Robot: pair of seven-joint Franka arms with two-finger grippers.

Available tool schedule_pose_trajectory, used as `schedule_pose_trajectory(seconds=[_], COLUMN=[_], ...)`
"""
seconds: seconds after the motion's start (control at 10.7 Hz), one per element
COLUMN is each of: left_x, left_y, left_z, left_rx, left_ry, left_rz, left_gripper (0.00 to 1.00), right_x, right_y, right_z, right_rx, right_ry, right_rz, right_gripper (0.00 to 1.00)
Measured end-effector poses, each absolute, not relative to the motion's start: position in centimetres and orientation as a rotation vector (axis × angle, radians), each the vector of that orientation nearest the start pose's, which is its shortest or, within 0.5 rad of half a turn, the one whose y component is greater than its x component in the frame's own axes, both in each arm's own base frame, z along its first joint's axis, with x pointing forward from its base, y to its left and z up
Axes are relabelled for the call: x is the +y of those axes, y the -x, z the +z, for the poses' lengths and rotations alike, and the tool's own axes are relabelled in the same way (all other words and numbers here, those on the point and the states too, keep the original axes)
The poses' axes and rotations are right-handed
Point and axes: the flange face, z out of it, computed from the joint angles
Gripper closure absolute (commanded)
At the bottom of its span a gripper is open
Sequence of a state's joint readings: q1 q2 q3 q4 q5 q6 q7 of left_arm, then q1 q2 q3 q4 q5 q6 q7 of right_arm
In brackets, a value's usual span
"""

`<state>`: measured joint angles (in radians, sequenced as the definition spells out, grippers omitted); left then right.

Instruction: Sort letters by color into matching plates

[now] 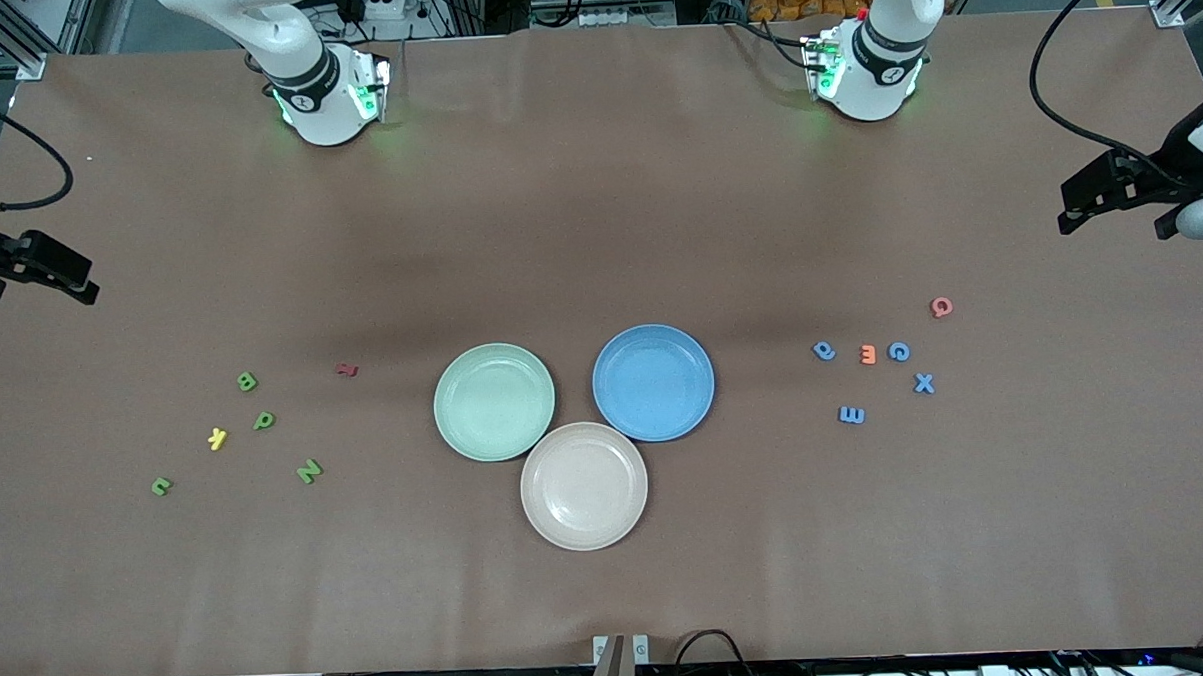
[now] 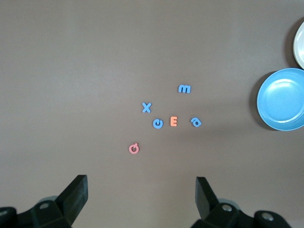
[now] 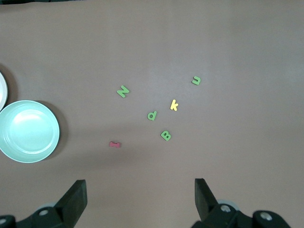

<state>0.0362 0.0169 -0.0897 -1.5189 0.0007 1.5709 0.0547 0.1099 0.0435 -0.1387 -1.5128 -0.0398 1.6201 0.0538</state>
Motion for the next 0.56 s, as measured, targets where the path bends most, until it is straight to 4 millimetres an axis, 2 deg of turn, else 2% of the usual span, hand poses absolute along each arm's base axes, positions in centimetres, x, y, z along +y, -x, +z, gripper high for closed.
schedule_pose_trajectory(seconds=[0.56], left_x=[-2.86], left_y=[-56.16], left_z=[64.00], left_rx=[0.167], left_ry=[3.137], left_rz=[-0.075], left_gripper=[0.00], right_x=[-1.13], right_y=[-57.38], right_z=[63.22], right_rx=[0.109], right_ry=[3.182], right_rz=[-0.107], right_gripper=[0.00])
